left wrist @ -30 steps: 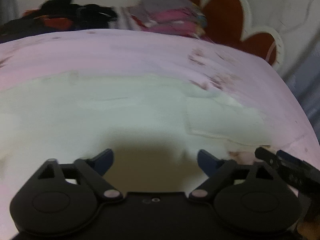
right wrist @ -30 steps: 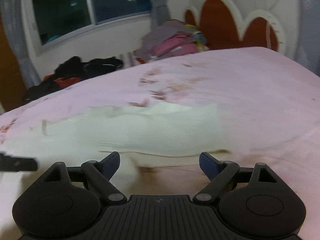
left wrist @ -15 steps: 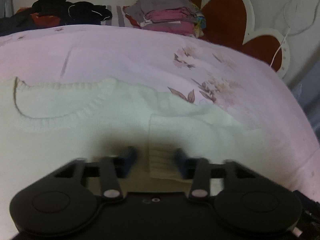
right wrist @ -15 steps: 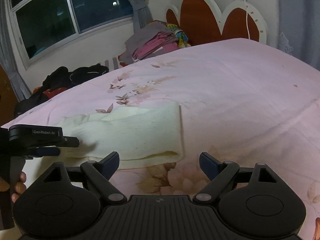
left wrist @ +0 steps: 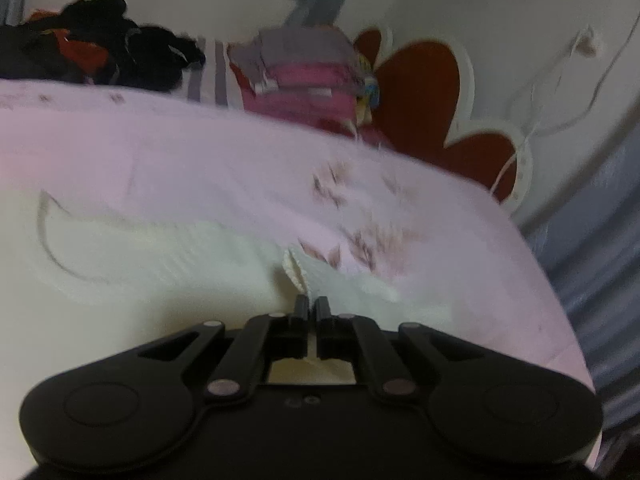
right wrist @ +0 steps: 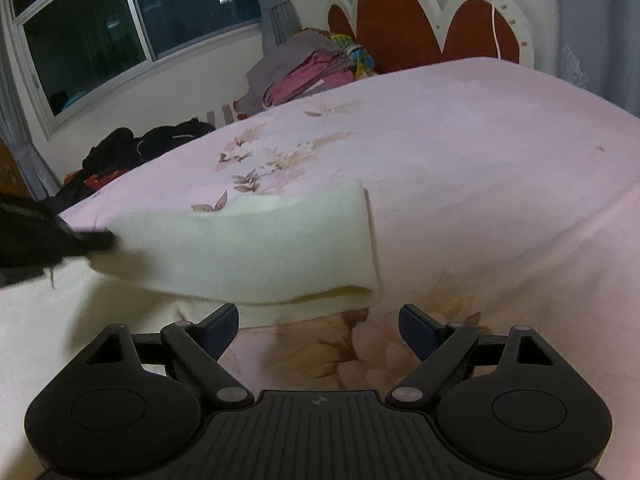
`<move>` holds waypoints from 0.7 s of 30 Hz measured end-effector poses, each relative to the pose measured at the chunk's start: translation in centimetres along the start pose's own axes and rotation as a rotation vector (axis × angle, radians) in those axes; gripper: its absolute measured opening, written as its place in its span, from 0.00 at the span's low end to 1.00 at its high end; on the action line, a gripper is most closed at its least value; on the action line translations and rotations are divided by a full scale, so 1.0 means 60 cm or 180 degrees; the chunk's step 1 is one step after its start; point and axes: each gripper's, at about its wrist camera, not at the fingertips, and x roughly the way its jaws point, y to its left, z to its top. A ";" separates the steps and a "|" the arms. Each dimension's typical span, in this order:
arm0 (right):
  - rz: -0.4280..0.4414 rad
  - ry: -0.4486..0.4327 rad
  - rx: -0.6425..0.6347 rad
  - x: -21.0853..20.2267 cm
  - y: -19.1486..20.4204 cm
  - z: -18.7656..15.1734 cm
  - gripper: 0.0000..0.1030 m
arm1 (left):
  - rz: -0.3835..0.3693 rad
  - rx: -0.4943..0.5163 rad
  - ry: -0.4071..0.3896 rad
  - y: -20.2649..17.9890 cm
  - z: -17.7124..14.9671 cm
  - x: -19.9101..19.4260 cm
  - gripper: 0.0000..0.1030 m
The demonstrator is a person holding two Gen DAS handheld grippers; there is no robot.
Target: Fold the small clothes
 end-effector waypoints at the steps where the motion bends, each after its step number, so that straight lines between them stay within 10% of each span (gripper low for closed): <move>1: 0.0018 0.0011 -0.0013 0.002 0.006 0.000 0.84 | 0.0017 -0.0048 -0.0065 0.014 0.008 -0.016 0.03; 11: 0.0224 0.0119 -0.0197 0.051 0.088 -0.006 0.84 | 0.0558 -0.0335 -0.0530 0.185 0.041 -0.173 0.03; 21: 0.0332 0.0228 -0.0373 0.085 0.150 -0.017 0.84 | 0.1028 -0.0775 -0.0328 0.322 -0.013 -0.176 0.03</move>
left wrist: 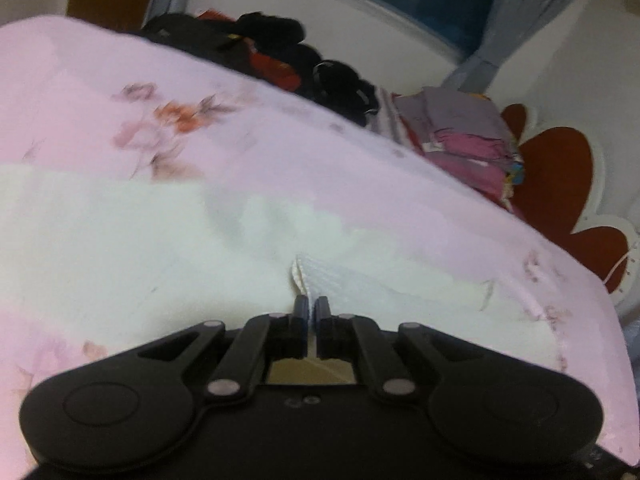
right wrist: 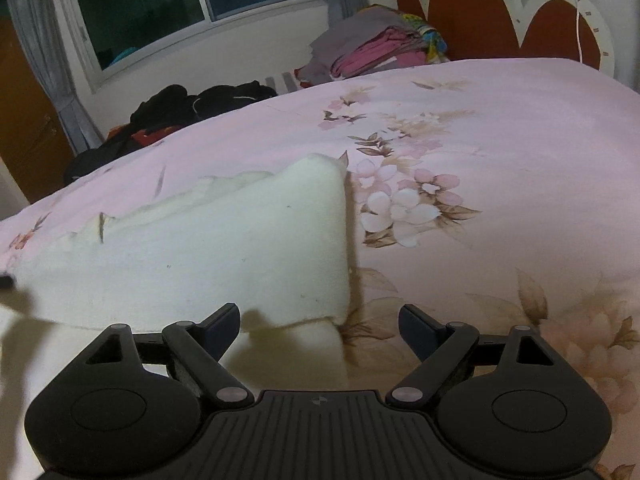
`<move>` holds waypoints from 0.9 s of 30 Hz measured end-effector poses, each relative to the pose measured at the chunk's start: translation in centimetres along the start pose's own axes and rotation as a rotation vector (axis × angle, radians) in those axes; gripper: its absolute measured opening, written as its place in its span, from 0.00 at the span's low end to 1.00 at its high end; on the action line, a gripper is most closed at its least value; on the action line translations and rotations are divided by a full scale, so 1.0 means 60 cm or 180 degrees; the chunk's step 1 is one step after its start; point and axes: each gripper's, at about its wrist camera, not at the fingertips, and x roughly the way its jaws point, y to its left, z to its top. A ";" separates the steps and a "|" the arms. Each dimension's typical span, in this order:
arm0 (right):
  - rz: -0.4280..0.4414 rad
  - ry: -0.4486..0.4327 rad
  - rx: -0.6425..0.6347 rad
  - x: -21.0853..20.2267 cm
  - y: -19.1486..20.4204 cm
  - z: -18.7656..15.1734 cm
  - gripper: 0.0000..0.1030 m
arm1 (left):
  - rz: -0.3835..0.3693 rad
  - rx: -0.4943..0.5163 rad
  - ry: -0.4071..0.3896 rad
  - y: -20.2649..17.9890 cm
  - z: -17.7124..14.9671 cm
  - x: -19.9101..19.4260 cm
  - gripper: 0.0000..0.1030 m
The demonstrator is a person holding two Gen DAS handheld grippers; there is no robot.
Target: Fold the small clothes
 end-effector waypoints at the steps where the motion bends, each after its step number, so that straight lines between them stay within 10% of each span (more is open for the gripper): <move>1: 0.0008 0.0011 -0.0016 0.001 0.002 -0.001 0.84 | 0.0019 -0.0027 0.0009 0.006 -0.002 0.004 0.03; 4: -0.0001 0.0044 -0.0051 0.007 0.004 -0.002 0.80 | 0.0027 -0.0065 0.0018 0.022 0.001 0.005 0.03; 6: 0.0037 0.0097 -0.0023 0.011 0.001 -0.002 0.39 | 0.0045 -0.0015 0.0055 0.026 -0.007 0.006 0.03; 11: 0.0056 0.0132 0.0099 0.013 -0.004 0.006 0.14 | 0.0100 0.0120 0.0091 0.022 -0.027 0.011 0.03; 23: 0.0025 0.0078 0.0029 -0.025 -0.021 0.027 0.16 | 0.0218 0.0260 0.0043 0.014 -0.038 0.003 0.14; 25: 0.0054 -0.0009 0.0069 -0.020 -0.023 0.049 0.64 | 0.0242 0.0212 -0.0019 0.014 -0.036 -0.004 0.20; 27: 0.0063 -0.0075 0.0064 -0.006 -0.024 0.068 0.76 | 0.0247 0.0182 -0.0044 0.016 -0.031 -0.009 0.20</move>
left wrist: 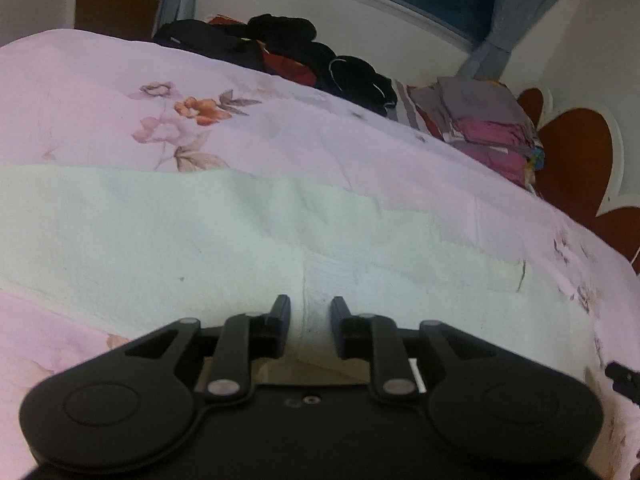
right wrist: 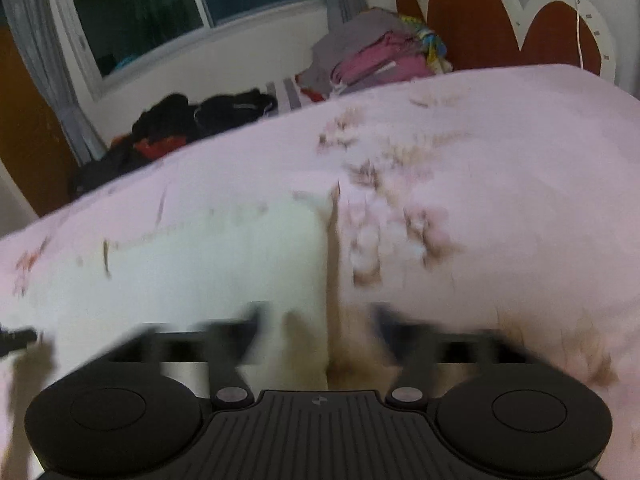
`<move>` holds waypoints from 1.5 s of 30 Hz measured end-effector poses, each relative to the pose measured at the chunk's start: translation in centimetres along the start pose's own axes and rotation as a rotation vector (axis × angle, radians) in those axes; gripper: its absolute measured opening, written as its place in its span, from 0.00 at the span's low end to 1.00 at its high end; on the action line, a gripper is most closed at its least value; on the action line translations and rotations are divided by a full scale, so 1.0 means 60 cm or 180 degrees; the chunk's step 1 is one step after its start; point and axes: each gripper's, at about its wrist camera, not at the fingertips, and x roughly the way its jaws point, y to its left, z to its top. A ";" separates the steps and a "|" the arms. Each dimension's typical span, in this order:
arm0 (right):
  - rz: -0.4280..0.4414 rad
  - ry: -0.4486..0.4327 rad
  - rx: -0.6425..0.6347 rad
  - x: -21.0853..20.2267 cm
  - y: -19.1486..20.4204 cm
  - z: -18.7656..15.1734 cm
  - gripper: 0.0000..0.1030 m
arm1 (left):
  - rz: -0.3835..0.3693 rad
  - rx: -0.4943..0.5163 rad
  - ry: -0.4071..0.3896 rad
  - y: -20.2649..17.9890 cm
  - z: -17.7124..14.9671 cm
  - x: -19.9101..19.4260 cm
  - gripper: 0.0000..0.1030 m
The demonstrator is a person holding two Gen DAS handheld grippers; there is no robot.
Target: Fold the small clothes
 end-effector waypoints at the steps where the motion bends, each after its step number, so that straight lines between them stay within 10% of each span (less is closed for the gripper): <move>1: 0.0006 0.0000 -0.0010 0.010 0.001 0.010 0.76 | -0.0003 0.0007 -0.0018 0.000 0.002 -0.003 0.20; 13: 0.0085 0.0184 0.0410 0.142 -0.027 0.069 0.52 | -0.0057 0.0468 -0.0079 -0.044 -0.004 -0.004 0.20; 16: 0.0198 0.0182 0.0270 0.143 -0.014 0.075 0.09 | -0.0036 0.0457 0.0069 -0.046 -0.015 0.023 0.20; 22: -0.0381 0.0000 -0.0353 0.149 0.000 0.061 0.08 | -0.0009 0.0514 0.0063 -0.046 -0.020 0.030 0.22; 30: -0.0184 -0.0335 -0.0227 0.088 0.002 0.073 0.09 | -0.0046 0.0488 0.0053 -0.051 -0.017 0.022 0.23; 37: -0.0335 0.0072 -0.0288 0.118 0.009 0.050 0.09 | -0.0039 0.0523 0.0101 -0.049 -0.018 0.021 0.25; 45: 0.0146 0.0190 -0.0475 0.069 0.077 0.013 0.09 | -0.0039 0.0433 0.0115 -0.034 -0.023 -0.010 0.28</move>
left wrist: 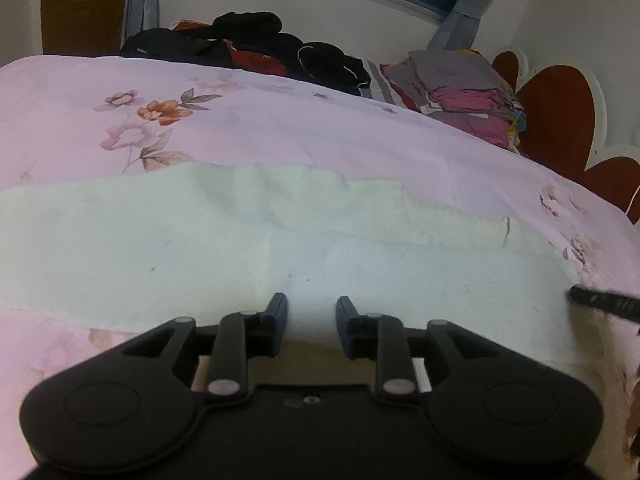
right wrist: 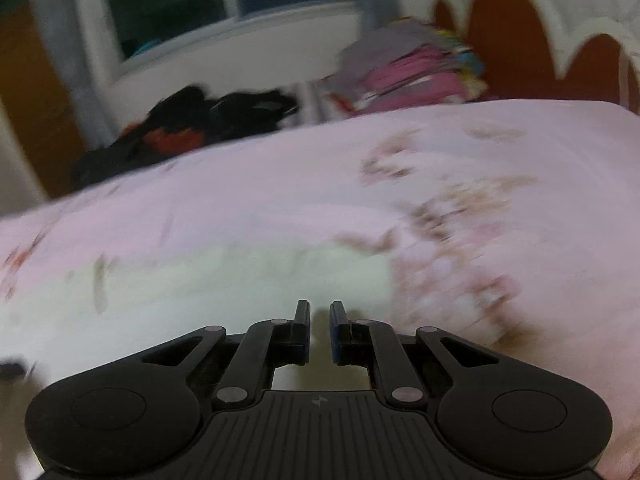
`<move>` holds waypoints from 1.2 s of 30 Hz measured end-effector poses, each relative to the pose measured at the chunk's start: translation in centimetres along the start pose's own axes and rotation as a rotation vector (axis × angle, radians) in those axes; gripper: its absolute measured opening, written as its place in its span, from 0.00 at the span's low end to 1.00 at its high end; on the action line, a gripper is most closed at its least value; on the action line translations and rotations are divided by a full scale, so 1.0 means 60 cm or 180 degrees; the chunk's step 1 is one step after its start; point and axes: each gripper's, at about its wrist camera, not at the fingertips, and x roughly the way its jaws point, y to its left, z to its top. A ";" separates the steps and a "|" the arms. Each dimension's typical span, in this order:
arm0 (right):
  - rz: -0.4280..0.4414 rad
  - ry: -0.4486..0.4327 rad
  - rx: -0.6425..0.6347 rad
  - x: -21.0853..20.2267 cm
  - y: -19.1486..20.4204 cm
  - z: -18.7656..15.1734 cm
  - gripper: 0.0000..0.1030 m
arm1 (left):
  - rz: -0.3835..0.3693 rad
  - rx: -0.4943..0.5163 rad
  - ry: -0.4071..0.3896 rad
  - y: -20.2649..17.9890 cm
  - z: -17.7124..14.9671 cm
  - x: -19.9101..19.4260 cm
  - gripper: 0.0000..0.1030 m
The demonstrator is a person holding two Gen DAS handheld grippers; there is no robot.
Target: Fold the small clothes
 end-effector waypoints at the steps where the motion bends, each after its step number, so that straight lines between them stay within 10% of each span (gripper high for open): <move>1: 0.0052 0.0069 -0.0065 0.002 0.013 -0.009 0.09 | 0.0003 0.0010 -0.0005 0.002 0.001 -0.008 0.35; 6: 0.0058 0.0142 -0.0163 0.009 0.047 -0.018 0.16 | 0.0110 0.0016 -0.0169 0.028 0.001 -0.058 0.66; 9: 0.0153 0.0042 -0.0137 0.004 0.064 -0.013 0.68 | 0.0165 -0.0036 -0.0188 0.052 0.000 -0.082 0.66; 24: 0.0740 -0.0055 -0.0565 -0.016 0.287 -0.031 0.67 | 0.0730 -0.1274 -0.0246 0.334 -0.044 -0.186 0.65; 27: 0.0792 -0.0029 -0.0678 -0.009 0.331 -0.036 0.48 | 0.0806 -0.1560 -0.0273 0.397 -0.051 -0.195 0.61; 36: 0.0780 0.0036 -0.0715 0.024 0.395 -0.042 0.48 | 0.0643 -0.2046 -0.0400 0.505 -0.045 -0.167 0.61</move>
